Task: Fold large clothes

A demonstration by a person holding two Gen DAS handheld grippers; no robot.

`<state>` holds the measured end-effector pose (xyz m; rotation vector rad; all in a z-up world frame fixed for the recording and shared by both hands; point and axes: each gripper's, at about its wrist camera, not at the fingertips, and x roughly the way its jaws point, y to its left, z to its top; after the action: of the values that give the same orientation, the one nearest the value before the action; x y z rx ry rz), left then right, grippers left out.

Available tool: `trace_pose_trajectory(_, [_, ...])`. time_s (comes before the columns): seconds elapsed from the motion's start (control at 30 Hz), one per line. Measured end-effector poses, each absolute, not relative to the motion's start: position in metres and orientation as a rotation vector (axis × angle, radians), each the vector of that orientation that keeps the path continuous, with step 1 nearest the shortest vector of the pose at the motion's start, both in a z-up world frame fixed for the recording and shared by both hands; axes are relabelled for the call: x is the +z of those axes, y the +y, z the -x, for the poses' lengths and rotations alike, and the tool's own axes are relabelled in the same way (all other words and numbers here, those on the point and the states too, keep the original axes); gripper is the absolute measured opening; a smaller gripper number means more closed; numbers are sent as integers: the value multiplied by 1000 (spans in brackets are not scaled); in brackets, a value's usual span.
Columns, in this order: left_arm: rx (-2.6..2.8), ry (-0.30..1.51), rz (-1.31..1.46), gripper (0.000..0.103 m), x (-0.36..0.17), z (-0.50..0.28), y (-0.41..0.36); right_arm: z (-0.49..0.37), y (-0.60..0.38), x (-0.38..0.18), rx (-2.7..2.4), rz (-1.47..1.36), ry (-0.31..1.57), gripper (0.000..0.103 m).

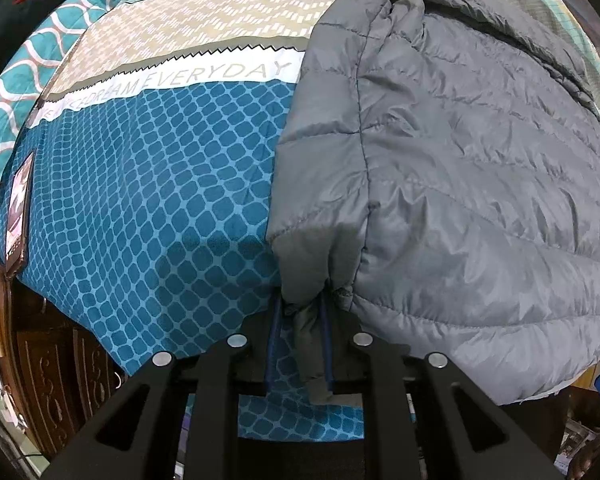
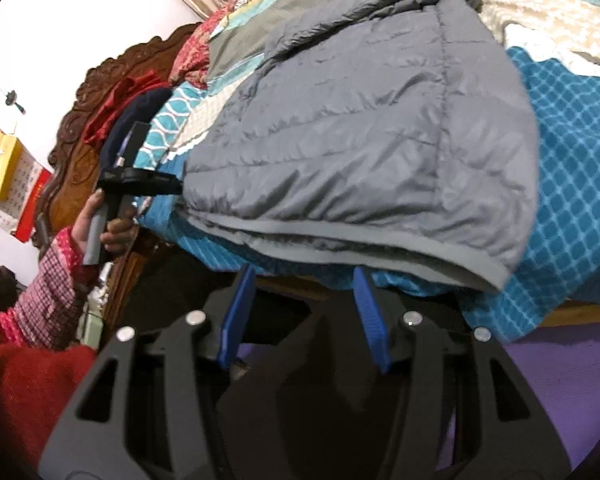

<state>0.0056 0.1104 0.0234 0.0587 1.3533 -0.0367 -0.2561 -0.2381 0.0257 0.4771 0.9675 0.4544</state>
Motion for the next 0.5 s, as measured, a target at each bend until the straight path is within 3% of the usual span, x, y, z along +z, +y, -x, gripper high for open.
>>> trace_pose_trajectory(0.2, [-54, 1349, -8, 6, 27, 3, 127, 251, -228, 32, 485, -453, 970, 49])
trace_pose_trajectory(0.37, [-91, 1254, 141, 7, 63, 23, 163, 252, -261, 44, 416, -461, 934, 49])
trace_pose_trajectory(0.43, [-66, 1239, 194, 10, 82, 26, 179, 247, -283, 45, 375, -496, 919, 49])
trace_pose_trajectory(0.5, [-57, 1217, 190, 20, 93, 25, 182, 241, -297, 44, 360, -535, 908, 49])
